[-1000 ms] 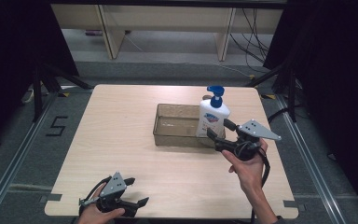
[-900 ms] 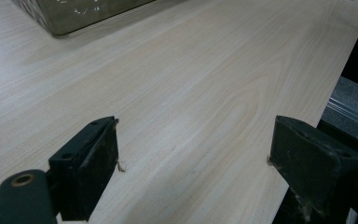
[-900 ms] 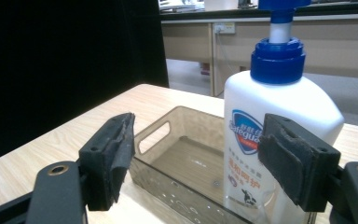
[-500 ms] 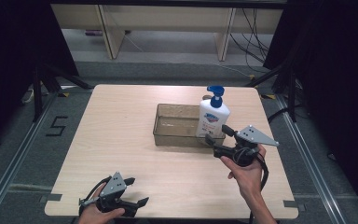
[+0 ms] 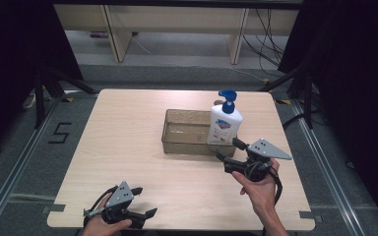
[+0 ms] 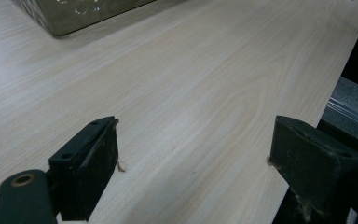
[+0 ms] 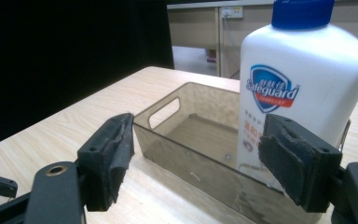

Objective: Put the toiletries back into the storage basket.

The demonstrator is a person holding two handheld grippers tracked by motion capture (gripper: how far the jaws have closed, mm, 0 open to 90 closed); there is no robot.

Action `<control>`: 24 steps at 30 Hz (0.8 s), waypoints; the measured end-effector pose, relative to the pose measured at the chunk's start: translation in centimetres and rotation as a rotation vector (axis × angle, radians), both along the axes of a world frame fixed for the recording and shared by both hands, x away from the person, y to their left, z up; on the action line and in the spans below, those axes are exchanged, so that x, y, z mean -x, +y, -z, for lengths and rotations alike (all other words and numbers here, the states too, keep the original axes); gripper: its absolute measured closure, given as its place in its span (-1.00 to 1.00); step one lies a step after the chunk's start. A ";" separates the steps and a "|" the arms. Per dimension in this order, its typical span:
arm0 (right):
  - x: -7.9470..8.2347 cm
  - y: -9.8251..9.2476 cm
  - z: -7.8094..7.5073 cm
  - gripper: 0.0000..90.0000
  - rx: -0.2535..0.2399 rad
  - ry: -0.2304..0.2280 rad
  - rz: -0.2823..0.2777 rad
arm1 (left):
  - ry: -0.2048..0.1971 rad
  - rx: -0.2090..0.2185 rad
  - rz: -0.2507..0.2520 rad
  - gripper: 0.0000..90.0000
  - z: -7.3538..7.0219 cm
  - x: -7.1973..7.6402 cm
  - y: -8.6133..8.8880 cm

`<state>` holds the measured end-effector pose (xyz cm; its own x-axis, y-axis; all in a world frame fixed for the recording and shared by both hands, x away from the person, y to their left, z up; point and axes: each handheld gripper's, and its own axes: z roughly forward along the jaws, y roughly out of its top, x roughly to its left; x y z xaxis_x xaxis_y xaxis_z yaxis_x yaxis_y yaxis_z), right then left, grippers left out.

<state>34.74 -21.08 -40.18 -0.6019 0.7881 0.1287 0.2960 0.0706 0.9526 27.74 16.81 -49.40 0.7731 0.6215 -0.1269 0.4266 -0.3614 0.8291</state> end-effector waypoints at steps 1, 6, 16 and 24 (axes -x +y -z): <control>0.1 0.1 0.1 -0.41 -0.016 0.015 -0.006 | -0.001 0.001 0.000 -0.67 0.0 0.0 0.0; 0.3 0.3 0.6 -0.42 -0.013 0.016 -0.016 | 0.000 0.001 -0.001 -0.67 0.0 0.0 0.0; 0.9 0.6 1.0 -0.49 0.003 0.032 -0.022 | 0.001 -0.001 -0.001 -0.67 0.0 0.0 0.0; 1.4 0.9 1.3 -0.50 -0.004 0.045 -0.034 | 0.002 -0.002 0.000 -0.67 0.0 0.0 0.0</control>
